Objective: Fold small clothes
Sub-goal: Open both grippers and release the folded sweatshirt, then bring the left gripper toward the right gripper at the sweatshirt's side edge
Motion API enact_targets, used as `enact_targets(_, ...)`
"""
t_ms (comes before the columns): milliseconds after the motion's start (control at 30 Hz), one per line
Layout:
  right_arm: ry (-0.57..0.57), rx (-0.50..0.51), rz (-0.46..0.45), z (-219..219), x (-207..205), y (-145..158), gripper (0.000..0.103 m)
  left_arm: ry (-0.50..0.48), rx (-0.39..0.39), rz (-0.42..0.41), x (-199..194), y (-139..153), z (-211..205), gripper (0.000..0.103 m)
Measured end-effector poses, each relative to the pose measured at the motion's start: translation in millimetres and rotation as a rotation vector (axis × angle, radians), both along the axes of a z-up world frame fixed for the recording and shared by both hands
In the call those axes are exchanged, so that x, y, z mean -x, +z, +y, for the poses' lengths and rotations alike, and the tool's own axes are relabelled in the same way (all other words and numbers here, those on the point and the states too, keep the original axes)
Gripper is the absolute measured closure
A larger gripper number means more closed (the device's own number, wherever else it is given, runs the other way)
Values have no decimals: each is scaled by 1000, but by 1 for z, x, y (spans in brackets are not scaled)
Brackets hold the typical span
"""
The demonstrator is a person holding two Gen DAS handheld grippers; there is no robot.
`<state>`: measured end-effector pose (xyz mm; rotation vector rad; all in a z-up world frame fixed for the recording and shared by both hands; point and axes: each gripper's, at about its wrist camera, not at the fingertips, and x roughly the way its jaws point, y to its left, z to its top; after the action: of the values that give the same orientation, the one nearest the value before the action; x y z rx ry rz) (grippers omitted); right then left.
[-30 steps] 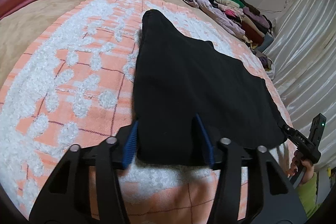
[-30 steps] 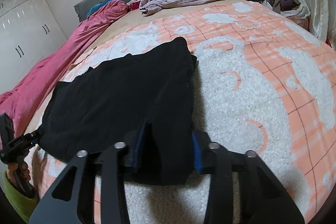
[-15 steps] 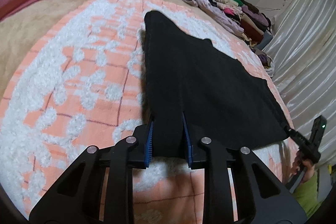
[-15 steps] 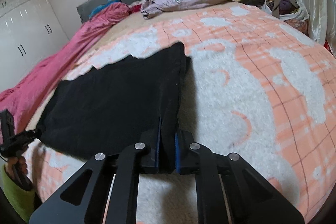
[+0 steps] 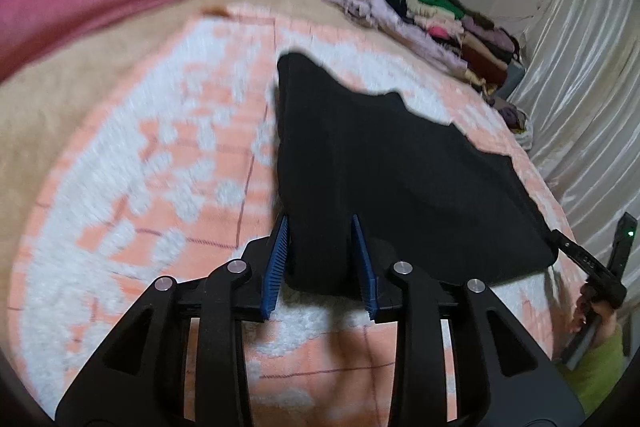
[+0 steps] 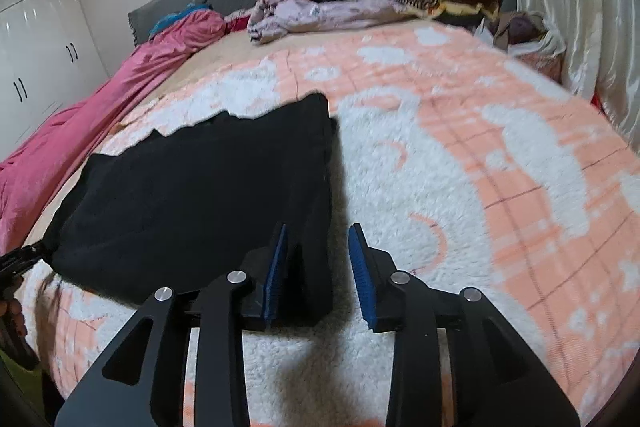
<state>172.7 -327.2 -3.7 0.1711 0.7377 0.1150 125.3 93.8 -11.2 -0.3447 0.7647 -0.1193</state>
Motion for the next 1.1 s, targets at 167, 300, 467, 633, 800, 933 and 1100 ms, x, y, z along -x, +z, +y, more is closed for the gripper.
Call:
enact_targets(167, 57, 27, -51, 21, 5, 12, 69, 8, -92, -89, 14, 18, -17, 78)
enact_targets(300, 146, 72, -64, 54, 2, 14, 65, -26, -116, -80, 11, 17, -29, 66)
enact_targets(467, 195, 95, -17, 82, -10, 1, 64, -49, -149, -2, 3, -1, -35, 57)
enact_targets(633, 194, 126, 73, 90, -22, -24, 63, -45, -157, 39, 1, -13, -33, 57)
enact_targets(800, 198, 101, 65, 89, -18, -18, 62, -44, -149, 27, 2, -10, -33, 56)
enact_targets(933, 211, 93, 40, 89, -9, -9, 54, -45, -132, -5, 9, -4, -33, 51)
enact_targets(1100, 240, 89, 15, 99, -2, 1, 48, -22, -124, -25, 12, 2, -28, 41)
